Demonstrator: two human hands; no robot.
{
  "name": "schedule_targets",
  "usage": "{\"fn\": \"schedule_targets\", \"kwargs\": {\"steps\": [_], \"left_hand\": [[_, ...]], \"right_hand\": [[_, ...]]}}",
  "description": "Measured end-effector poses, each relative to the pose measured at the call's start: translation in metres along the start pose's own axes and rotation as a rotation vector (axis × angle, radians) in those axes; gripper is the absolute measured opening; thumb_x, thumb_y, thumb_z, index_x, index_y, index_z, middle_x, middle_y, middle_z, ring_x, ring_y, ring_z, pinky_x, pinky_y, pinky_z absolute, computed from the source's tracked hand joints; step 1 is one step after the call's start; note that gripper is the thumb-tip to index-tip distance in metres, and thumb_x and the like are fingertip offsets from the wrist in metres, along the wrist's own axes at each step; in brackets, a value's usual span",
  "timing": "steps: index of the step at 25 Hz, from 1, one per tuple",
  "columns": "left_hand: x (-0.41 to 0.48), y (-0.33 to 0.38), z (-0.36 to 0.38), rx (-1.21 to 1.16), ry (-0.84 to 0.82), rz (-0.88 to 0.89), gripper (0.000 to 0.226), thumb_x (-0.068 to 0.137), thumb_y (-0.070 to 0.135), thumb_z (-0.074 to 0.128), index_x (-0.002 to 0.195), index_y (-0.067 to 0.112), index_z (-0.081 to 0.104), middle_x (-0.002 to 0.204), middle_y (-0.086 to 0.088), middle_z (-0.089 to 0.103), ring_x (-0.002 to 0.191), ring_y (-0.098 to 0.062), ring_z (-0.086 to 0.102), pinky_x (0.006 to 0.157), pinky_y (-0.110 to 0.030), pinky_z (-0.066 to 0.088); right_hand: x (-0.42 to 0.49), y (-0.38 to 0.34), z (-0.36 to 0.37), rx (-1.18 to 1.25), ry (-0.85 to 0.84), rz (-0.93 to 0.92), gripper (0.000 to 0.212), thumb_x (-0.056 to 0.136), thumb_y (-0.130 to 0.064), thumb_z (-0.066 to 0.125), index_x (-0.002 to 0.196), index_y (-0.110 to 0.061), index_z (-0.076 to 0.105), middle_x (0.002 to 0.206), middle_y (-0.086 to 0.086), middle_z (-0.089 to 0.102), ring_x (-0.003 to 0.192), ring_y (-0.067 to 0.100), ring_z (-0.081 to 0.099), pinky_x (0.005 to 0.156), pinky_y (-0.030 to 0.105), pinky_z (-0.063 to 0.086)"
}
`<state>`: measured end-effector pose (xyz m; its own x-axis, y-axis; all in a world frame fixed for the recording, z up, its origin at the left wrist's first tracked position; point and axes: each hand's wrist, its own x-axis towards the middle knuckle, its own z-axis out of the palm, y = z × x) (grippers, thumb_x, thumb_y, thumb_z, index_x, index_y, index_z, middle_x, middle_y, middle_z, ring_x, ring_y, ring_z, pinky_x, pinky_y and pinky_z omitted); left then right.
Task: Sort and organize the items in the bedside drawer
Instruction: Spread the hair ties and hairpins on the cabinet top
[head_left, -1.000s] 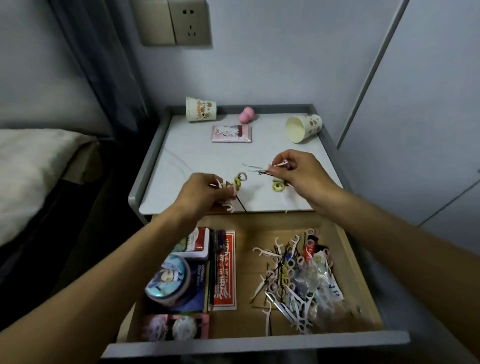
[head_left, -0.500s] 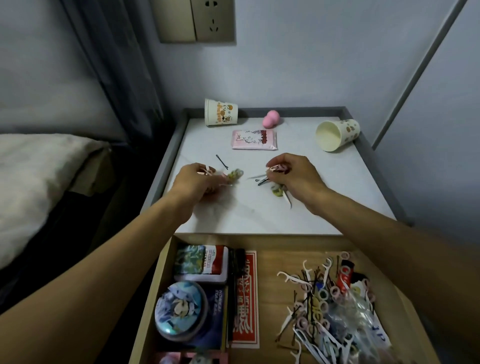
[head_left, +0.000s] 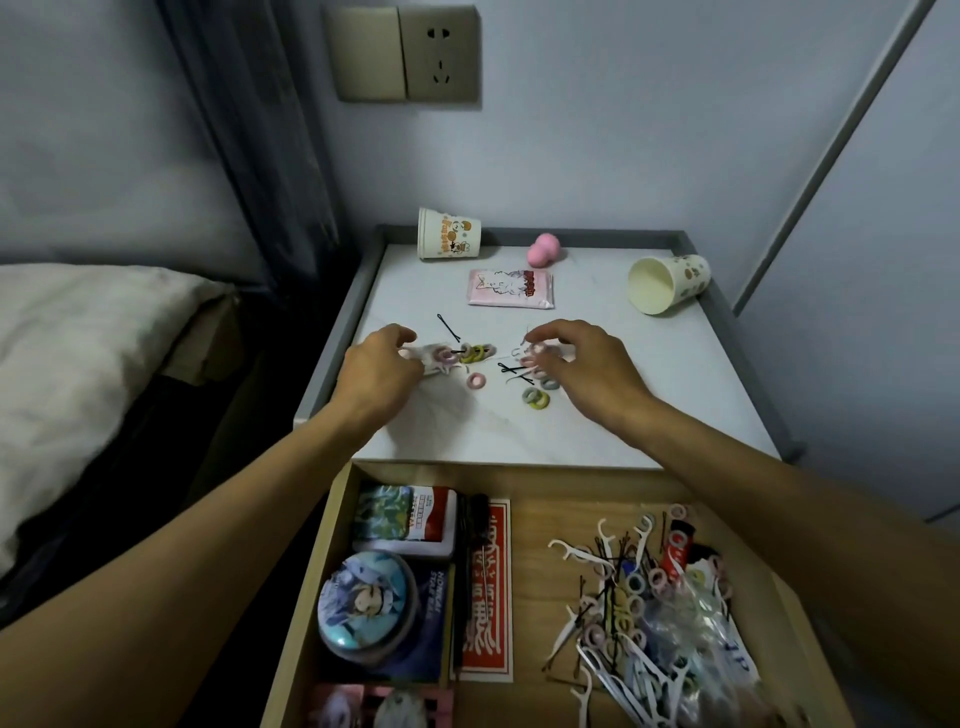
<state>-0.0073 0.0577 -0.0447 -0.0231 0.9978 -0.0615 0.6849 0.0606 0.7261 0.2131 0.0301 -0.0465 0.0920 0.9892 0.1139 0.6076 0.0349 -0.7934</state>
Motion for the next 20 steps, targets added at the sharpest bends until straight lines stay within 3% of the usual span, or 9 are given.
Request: {"fn": "schedule_targets", "kwargs": {"steps": [4, 7, 9, 12, 15, 18, 20], "left_hand": [[-0.028, 0.017, -0.005, 0.093, 0.025, 0.062, 0.036, 0.094, 0.014, 0.057, 0.130, 0.014, 0.058, 0.132, -0.010, 0.059, 0.108, -0.028, 0.061, 0.084, -0.033, 0.048], [-0.061, 0.033, 0.003, 0.078, 0.018, 0.180, 0.032, 0.092, 0.017, 0.060, 0.124, 0.015, 0.061, 0.130, -0.007, 0.061, 0.112, -0.024, 0.058, 0.086, -0.029, 0.044], [-0.086, 0.042, 0.010, 0.041, -0.031, 0.274, 0.029, 0.093, 0.015, 0.059, 0.122, 0.016, 0.061, 0.129, -0.004, 0.061, 0.112, -0.018, 0.058, 0.088, -0.026, 0.045], [-0.118, 0.046, 0.027, 0.063, -0.187, 0.415, 0.026, 0.094, 0.016, 0.056, 0.119, 0.020, 0.062, 0.122, 0.000, 0.064, 0.106, -0.013, 0.059, 0.088, -0.027, 0.049], [-0.140, 0.039, 0.057, 0.274, -0.387, 0.541, 0.032, 0.093, 0.025, 0.057, 0.125, 0.019, 0.057, 0.123, -0.004, 0.063, 0.107, -0.023, 0.060, 0.087, -0.035, 0.050], [-0.146, 0.024, 0.092, 0.492, -0.575, 0.471, 0.055, 0.088, 0.037, 0.063, 0.137, 0.019, 0.042, 0.135, -0.012, 0.051, 0.113, -0.034, 0.056, 0.085, -0.039, 0.046], [-0.143, 0.014, 0.114, 0.597, -0.676, 0.389, 0.082, 0.080, 0.047, 0.072, 0.145, 0.022, 0.028, 0.143, -0.014, 0.038, 0.117, -0.038, 0.053, 0.090, -0.045, 0.048]], "right_hand": [[-0.023, -0.015, -0.012, -0.099, -0.044, -0.103, 0.018, 0.093, -0.014, 0.062, 0.107, -0.019, 0.072, 0.116, -0.003, 0.065, 0.108, 0.011, 0.057, 0.086, 0.020, 0.041], [-0.054, -0.015, -0.028, -0.092, -0.145, -0.141, 0.016, 0.092, -0.013, 0.064, 0.104, -0.020, 0.073, 0.102, -0.008, 0.068, 0.096, 0.002, 0.060, 0.083, 0.013, 0.044], [-0.082, 0.001, -0.041, -0.164, -0.342, -0.128, 0.017, 0.093, -0.016, 0.065, 0.104, -0.026, 0.071, 0.099, -0.014, 0.068, 0.091, -0.004, 0.061, 0.080, 0.010, 0.045], [-0.124, 0.040, -0.056, -0.472, -0.731, -0.087, 0.017, 0.092, -0.029, 0.065, 0.107, -0.035, 0.064, 0.105, -0.015, 0.066, 0.091, -0.005, 0.060, 0.082, 0.017, 0.047], [-0.150, 0.075, -0.064, -0.767, -0.845, -0.033, 0.045, 0.088, -0.042, 0.066, 0.130, -0.032, 0.052, 0.130, -0.010, 0.051, 0.114, 0.004, 0.049, 0.097, 0.023, 0.041], [-0.159, 0.099, -0.061, -0.900, -0.818, 0.048, 0.097, 0.073, -0.059, 0.074, 0.150, -0.029, 0.024, 0.151, -0.001, 0.026, 0.136, 0.021, 0.030, 0.112, 0.034, 0.033], [-0.160, 0.106, -0.053, -0.902, -0.808, 0.114, 0.115, 0.065, -0.065, 0.076, 0.153, -0.031, 0.011, 0.158, 0.004, 0.013, 0.143, 0.030, 0.020, 0.116, 0.045, 0.030]]}}
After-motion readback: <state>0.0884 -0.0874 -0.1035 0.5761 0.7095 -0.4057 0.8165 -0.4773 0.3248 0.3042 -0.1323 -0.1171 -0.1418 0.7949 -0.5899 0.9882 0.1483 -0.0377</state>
